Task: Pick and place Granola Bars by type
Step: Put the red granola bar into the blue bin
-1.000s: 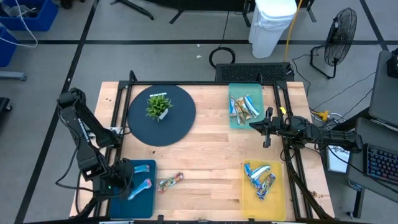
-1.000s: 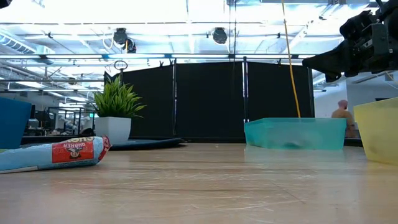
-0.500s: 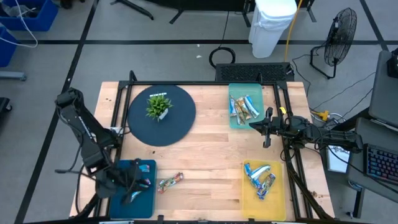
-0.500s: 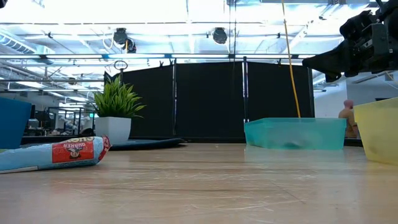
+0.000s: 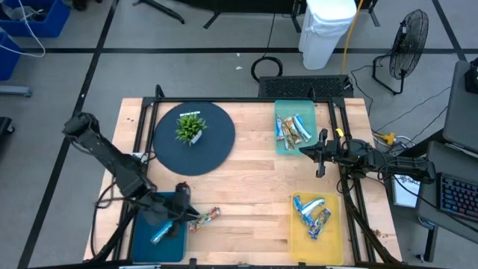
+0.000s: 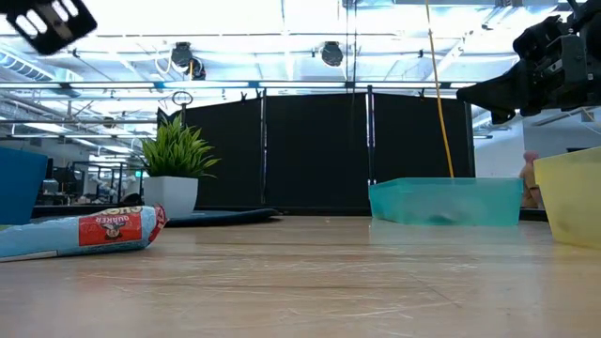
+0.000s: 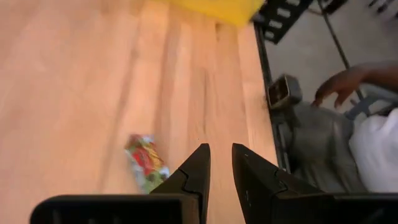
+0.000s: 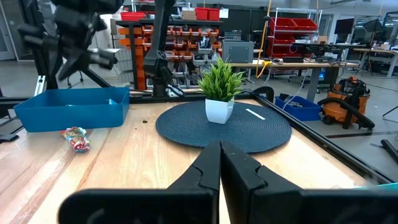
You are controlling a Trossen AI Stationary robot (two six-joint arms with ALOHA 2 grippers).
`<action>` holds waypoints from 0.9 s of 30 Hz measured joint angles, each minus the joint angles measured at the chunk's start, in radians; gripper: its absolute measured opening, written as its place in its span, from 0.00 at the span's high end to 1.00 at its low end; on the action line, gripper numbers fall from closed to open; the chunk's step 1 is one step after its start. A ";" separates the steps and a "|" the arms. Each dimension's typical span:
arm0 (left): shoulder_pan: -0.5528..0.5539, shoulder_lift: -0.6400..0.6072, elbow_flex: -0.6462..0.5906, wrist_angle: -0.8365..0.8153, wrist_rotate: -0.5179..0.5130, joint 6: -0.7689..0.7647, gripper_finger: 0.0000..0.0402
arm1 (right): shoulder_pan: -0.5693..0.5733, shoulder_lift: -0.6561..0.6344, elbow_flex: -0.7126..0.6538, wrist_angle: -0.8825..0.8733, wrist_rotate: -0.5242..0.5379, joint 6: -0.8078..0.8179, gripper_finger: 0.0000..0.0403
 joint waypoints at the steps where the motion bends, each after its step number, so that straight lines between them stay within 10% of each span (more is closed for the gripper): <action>1: 0.010 0.035 0.000 0.022 0.021 -0.003 0.83 | 0.000 0.000 0.000 0.000 0.000 0.000 0.99; 9: 0.103 0.308 0.135 -0.068 0.230 0.066 0.83 | 0.000 0.000 0.000 0.000 0.000 0.000 0.99; 27: 0.220 0.589 0.363 -0.335 0.270 0.081 0.64 | 0.000 0.000 0.000 0.000 0.000 0.000 0.99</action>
